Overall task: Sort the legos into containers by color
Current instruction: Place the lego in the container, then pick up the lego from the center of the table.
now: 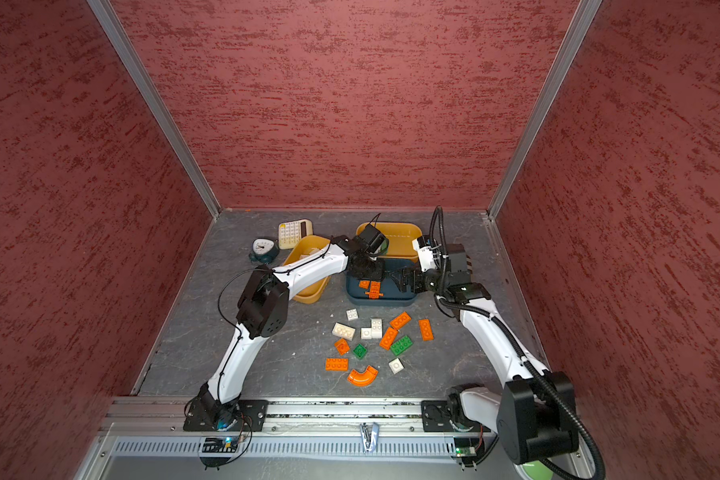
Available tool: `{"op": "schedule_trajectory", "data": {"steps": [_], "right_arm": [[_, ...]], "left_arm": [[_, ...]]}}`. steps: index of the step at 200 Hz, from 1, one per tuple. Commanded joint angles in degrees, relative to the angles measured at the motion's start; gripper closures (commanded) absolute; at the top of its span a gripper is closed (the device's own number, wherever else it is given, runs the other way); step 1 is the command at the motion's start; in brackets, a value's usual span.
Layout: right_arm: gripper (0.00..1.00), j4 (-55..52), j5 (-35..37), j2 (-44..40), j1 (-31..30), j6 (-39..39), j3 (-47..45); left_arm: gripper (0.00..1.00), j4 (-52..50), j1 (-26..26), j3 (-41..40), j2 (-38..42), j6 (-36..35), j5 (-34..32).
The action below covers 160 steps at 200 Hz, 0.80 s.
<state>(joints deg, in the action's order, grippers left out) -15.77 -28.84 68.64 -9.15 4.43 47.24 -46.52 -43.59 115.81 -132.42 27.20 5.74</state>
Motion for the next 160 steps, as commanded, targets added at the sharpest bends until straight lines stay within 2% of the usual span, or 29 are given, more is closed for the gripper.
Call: {"op": "schedule_trajectory", "data": {"steps": [1, 37, 82, 124, 160], "right_arm": [[0.01, 0.1, 0.0, -0.1, 0.3, -1.3, -0.1], [0.01, 0.2, -0.8, -0.3, 0.3, -1.0, -0.1], [0.01, 2.0, -5.3, -0.5, 0.3, 0.6, -1.6], [0.01, 3.2, -7.7, -0.4, 0.1, 1.8, -2.6], [0.01, 3.9, -8.3, 0.2, -0.8, 2.5, -2.8]], "left_arm": [[0.48, -1.4, -0.7, -0.9, 5.4, -1.0, -0.6], [0.45, -3.3, -1.7, -6.6, 12.2, -1.6, -4.1], [0.41, -3.1, -4.5, -23.5, 23.5, 1.8, -7.0], [0.40, -2.8, -8.2, -37.5, 32.7, 9.9, -8.8], [0.39, 2.5, -9.5, -47.6, 37.9, 17.6, -6.8]]}}
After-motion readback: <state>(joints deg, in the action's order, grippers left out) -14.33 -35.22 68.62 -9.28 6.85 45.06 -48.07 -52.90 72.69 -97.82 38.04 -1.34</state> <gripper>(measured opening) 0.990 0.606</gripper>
